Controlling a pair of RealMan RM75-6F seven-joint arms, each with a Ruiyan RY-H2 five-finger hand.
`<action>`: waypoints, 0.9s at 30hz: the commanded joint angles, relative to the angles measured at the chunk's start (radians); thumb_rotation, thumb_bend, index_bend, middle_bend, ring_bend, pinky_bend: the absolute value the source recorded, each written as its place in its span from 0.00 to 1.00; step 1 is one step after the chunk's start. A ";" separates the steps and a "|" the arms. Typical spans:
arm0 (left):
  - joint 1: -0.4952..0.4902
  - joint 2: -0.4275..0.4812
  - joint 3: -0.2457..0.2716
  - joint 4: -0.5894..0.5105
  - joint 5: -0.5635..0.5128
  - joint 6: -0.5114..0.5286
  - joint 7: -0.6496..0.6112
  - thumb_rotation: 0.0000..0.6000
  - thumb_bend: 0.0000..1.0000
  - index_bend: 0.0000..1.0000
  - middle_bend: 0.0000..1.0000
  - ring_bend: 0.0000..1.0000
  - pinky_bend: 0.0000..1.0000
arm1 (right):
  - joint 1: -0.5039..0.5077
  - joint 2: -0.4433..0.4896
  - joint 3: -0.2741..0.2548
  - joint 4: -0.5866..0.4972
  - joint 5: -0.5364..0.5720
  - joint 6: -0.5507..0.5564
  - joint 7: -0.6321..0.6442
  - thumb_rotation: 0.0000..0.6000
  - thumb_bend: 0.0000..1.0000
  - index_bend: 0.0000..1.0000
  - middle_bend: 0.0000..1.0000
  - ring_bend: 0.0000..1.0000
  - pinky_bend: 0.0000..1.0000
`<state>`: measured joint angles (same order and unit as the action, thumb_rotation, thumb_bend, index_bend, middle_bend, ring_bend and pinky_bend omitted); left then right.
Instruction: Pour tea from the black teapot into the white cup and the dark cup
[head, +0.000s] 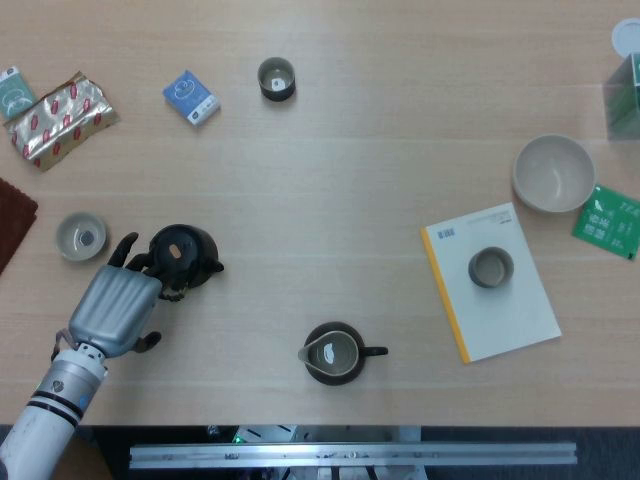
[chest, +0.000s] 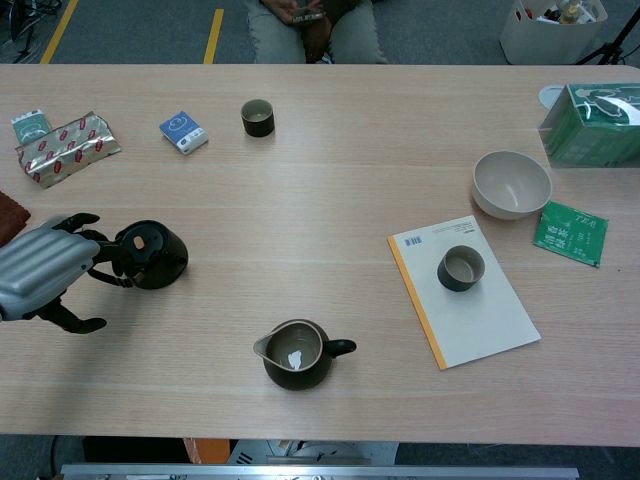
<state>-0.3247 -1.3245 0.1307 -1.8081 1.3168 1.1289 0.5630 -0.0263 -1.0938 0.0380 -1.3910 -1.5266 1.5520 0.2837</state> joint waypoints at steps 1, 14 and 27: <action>0.002 -0.002 0.003 0.000 0.005 0.002 0.001 1.00 0.17 0.36 0.37 0.24 0.00 | -0.001 0.000 0.000 0.000 0.001 -0.001 0.001 1.00 0.12 0.36 0.32 0.18 0.22; 0.004 -0.012 0.001 0.005 -0.008 -0.008 0.004 1.00 0.17 0.36 0.39 0.25 0.00 | -0.001 -0.002 0.001 0.005 0.005 -0.005 0.002 1.00 0.12 0.36 0.32 0.18 0.22; -0.009 -0.001 -0.004 -0.002 -0.052 -0.048 -0.015 1.00 0.17 0.37 0.42 0.30 0.00 | -0.001 -0.004 0.004 0.005 0.009 -0.006 0.000 1.00 0.12 0.36 0.32 0.18 0.22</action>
<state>-0.3313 -1.3274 0.1272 -1.8093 1.2673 1.0838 0.5504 -0.0274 -1.0977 0.0421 -1.3857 -1.5172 1.5465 0.2838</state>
